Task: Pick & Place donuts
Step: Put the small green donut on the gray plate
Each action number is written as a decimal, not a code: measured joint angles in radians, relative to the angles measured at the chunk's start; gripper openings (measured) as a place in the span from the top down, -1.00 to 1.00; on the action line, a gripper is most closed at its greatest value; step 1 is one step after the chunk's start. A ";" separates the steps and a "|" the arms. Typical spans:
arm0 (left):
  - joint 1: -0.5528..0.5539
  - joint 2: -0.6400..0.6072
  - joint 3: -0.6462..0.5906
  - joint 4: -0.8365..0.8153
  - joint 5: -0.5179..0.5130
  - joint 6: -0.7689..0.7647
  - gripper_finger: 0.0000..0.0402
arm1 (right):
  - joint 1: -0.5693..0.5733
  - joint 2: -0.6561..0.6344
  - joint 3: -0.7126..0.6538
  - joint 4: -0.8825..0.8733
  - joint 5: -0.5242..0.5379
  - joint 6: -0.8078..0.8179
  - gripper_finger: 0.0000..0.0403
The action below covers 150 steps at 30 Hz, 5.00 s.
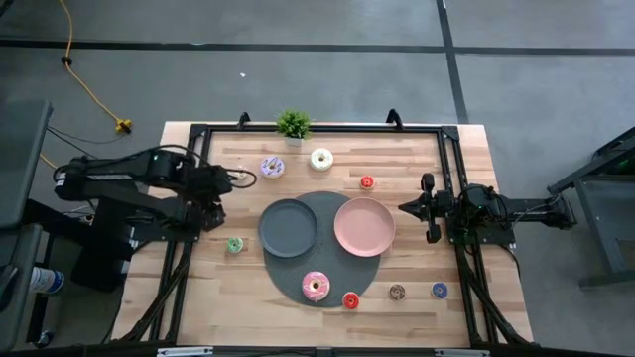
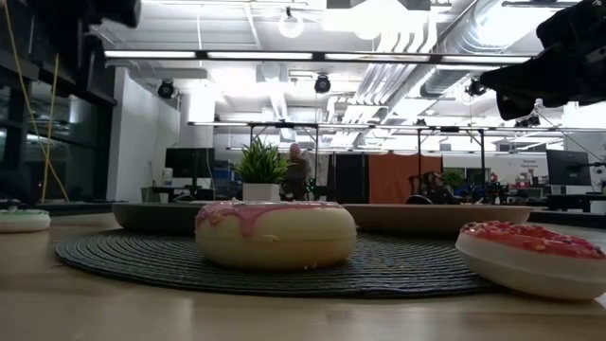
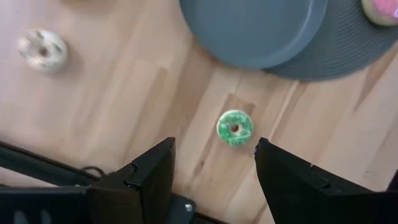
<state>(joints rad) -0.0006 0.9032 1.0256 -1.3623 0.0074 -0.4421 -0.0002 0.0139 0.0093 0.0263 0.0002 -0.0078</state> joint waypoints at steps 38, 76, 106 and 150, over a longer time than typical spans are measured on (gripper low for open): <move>0.000 -0.232 -0.553 0.435 0.087 -0.535 -0.05 | 0.000 0.000 0.000 0.000 0.000 0.000 1.00; 0.000 0.175 -0.553 0.618 0.245 -0.085 -0.05 | 0.000 0.000 0.000 0.000 0.000 0.000 1.00; 0.000 0.176 -0.553 0.600 0.227 -0.090 -0.05 | 0.000 0.000 0.000 0.000 0.000 0.000 1.00; 0.000 0.276 -0.553 0.650 0.296 -0.059 0.49 | 0.000 0.000 0.000 0.000 0.000 0.000 1.00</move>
<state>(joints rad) -0.0007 1.1793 0.4726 -0.7128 0.3037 -0.5014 -0.0002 0.0136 0.0093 0.0265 0.0002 -0.0078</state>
